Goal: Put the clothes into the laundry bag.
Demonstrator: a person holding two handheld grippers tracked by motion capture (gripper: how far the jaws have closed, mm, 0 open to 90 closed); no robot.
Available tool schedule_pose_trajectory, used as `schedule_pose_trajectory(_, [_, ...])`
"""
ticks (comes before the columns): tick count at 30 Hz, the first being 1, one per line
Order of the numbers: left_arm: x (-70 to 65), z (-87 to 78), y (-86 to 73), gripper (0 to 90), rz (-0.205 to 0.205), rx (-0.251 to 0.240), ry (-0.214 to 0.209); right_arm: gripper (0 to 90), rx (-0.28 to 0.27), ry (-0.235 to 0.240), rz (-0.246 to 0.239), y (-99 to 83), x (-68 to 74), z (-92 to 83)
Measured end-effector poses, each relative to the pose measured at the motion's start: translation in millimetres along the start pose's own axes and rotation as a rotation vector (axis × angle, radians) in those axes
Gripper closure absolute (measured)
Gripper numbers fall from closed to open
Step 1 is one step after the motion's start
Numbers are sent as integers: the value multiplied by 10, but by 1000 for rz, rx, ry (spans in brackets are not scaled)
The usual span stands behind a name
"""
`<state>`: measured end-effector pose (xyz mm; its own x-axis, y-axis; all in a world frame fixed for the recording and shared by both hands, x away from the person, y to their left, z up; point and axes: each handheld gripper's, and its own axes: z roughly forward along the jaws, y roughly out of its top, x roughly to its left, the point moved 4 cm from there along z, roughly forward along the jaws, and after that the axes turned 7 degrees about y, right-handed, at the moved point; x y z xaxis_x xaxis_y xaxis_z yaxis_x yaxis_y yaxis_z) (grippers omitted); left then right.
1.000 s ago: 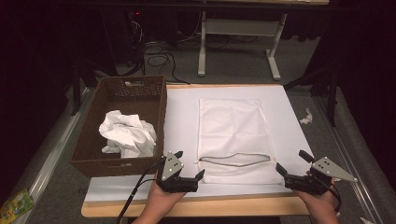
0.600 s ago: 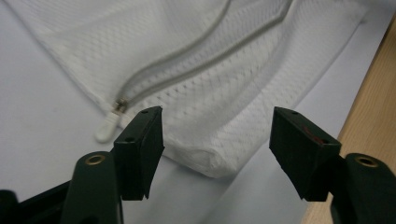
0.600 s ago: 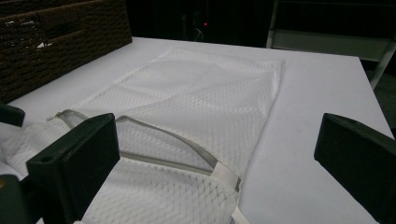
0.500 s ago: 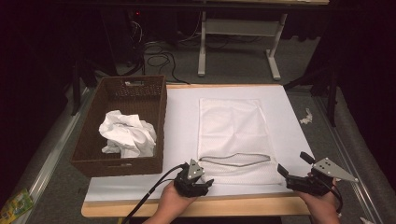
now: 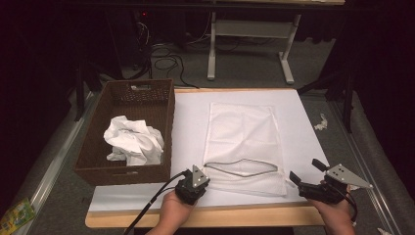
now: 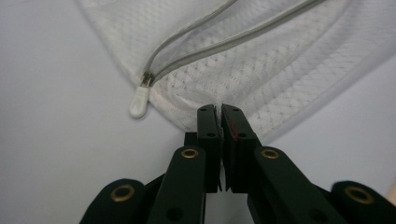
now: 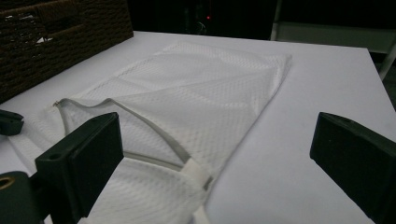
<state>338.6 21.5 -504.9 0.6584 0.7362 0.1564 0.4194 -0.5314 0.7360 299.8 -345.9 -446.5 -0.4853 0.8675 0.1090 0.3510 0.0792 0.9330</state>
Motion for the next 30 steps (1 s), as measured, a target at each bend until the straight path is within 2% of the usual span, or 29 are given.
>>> schedule_pose_trajectory(4, [160,-43,-93,837,-19,18,106,38,4,16,3,15,5,55])
schedule_pose_trajectory(6, [200,-66,-113,818,-32,16,124,39,10,20,1,20,13,82])
schedule_pose_trajectory(7, [218,-94,-119,804,-51,6,117,40,10,29,-5,25,15,102])
schedule_pose_trajectory(8, [225,-116,-114,717,-61,-6,107,46,15,36,-8,33,26,139])
schedule_pose_trajectory(9, [228,-140,-103,717,-72,-32,94,46,15,36,-8,33,26,139])
schedule_pose_trajectory(12, [234,-293,-28,532,-91,-128,45,59,25,42,-7,35,33,185])
schedule_pose_trajectory(13, [232,-353,-4,486,-98,-150,24,89,28,43,-5,33,32,203])
schedule_pose_trajectory(15, [226,-481,20,413,-127,-159,-48,167,27,40,-2,30,19,241])
schedule_pose_trajectory(16, [219,-545,8,390,-137,-179,-79,176,29,34,-1,32,5,274])
schedule_pose_trajectory(17, [214,-600,-24,379,-126,-193,-91,234,57,7,4,34,-34,368])
schedule_pose_trajectory(18, [214,-638,-65,379,-106,-202,-78,234,57,7,4,34,-34,368])
schedule_pose_trajectory(19, [223,-659,-102,380,-87,-211,-54,285,67,3,10,36,-58,430])
schedule_pose_trajectory(20, [243,-661,-121,384,-86,-211,-47,336,84,3,13,39,-82,500])
schedule_pose_trajectory(23, [307,-632,-77,380,-121,-223,-67,482,144,-44,4,90,-192,779])
schedule_pose_trajectory(24, [320,-623,-68,380,-122,-225,-68,538,154,-75,20,151,-293,941])
schedule_pose_trajectory(25, [332,-611,-60,380,-125,-229,-73,538,154,-75,20,151,-293,941])
schedule_pose_trajectory(27, [348,-592,-58,380,-124,-229,-79,628,179,-94,39,204,-422,1133])
schedule_pose_trajectory(30, [368,-573,-58,380,-124,-224,-85,695,253,-129,100,174,-620,1452])
